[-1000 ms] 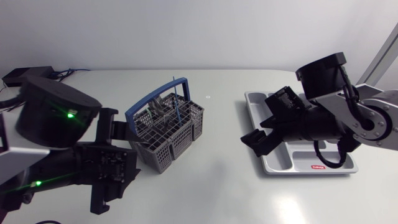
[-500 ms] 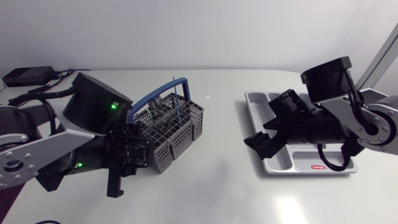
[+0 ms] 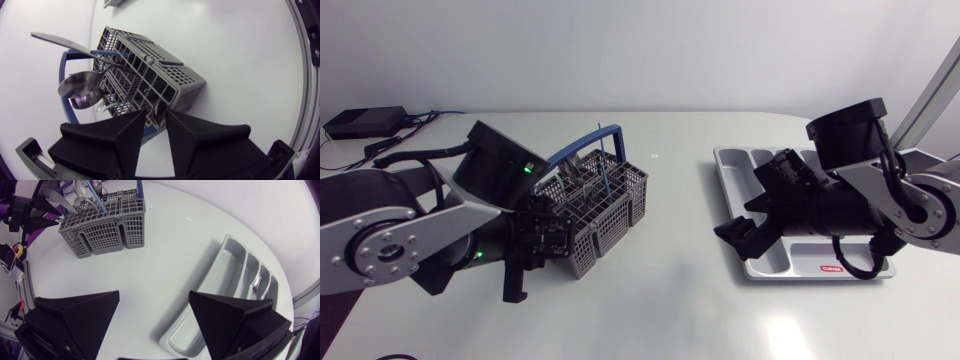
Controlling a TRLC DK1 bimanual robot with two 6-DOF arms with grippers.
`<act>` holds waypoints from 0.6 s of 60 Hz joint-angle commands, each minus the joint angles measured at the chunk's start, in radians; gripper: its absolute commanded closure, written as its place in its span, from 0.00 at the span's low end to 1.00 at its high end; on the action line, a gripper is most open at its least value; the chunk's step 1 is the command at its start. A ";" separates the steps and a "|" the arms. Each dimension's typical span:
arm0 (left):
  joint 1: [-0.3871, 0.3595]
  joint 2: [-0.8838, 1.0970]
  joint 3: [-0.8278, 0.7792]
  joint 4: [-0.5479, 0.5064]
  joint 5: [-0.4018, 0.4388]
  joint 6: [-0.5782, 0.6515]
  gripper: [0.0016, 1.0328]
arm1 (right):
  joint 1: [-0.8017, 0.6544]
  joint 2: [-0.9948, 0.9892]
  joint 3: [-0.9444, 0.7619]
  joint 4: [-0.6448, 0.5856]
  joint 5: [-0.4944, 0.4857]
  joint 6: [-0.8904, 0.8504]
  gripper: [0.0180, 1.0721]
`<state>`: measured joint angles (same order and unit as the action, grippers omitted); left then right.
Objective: Unload the cutlery basket into the drawer organizer.
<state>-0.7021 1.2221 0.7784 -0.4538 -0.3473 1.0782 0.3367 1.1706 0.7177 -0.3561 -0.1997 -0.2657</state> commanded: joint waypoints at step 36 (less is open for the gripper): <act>0.006 0.007 0.068 -0.003 -0.024 -0.057 0.97 | -0.021 -0.006 -0.052 0.037 -0.017 -0.026 0.05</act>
<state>-0.7021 1.2549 0.8055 -0.4480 -0.3687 1.0363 0.3241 1.1690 0.6979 -0.3325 -0.2108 -0.2710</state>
